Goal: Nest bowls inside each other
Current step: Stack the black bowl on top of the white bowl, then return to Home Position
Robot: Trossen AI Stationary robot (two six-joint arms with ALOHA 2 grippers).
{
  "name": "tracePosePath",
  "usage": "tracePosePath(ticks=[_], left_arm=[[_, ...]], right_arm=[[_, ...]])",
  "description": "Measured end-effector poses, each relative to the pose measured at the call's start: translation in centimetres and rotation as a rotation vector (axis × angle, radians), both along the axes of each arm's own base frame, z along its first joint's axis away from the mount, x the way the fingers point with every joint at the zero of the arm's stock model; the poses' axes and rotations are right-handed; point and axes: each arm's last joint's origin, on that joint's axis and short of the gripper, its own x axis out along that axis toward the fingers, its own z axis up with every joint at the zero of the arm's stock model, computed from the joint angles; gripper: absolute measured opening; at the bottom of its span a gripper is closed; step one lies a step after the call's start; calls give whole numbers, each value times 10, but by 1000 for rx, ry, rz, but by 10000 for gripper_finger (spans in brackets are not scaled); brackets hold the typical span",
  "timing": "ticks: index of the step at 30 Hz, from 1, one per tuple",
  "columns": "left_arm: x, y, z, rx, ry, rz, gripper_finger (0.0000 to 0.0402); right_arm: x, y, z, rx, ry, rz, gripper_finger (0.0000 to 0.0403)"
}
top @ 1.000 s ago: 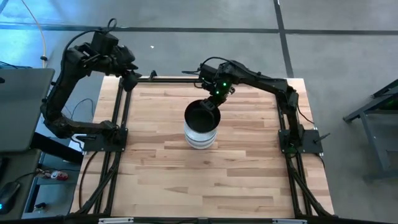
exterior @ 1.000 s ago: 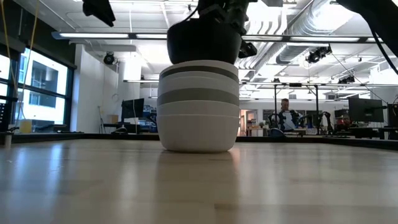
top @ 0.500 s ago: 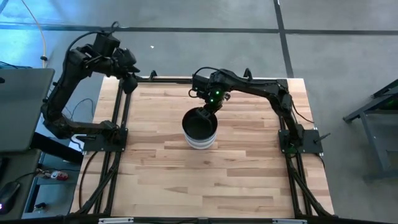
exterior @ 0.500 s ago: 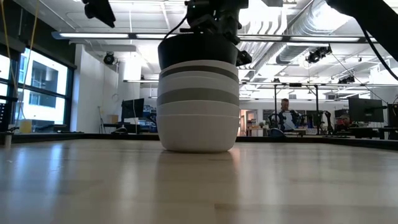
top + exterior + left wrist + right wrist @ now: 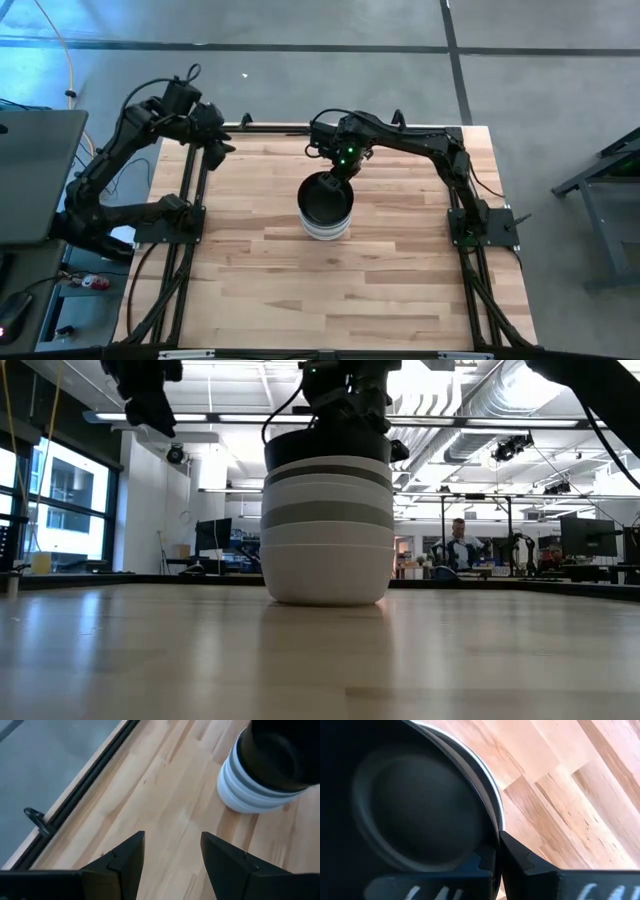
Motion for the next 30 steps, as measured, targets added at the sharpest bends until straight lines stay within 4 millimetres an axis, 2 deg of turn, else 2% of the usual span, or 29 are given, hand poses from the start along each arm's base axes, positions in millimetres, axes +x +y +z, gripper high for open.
tracePosePath(ticks=[4,11,19,23,30], left_arm=[[-3,-5,6,39,-38,10,181],[-8,-15,14,99,-89,8,181],[-12,-25,20,125,-155,-22,181],[-12,-26,21,124,-160,-15,181],[-12,-26,21,124,-162,-13,181]], right_arm=[[0,0,-2,-8,2,-1,0],[4,10,-30,29,39,24,0],[11,16,-30,35,-10,19,4],[11,16,-30,52,-18,18,34],[9,19,-19,60,-69,24,122]])
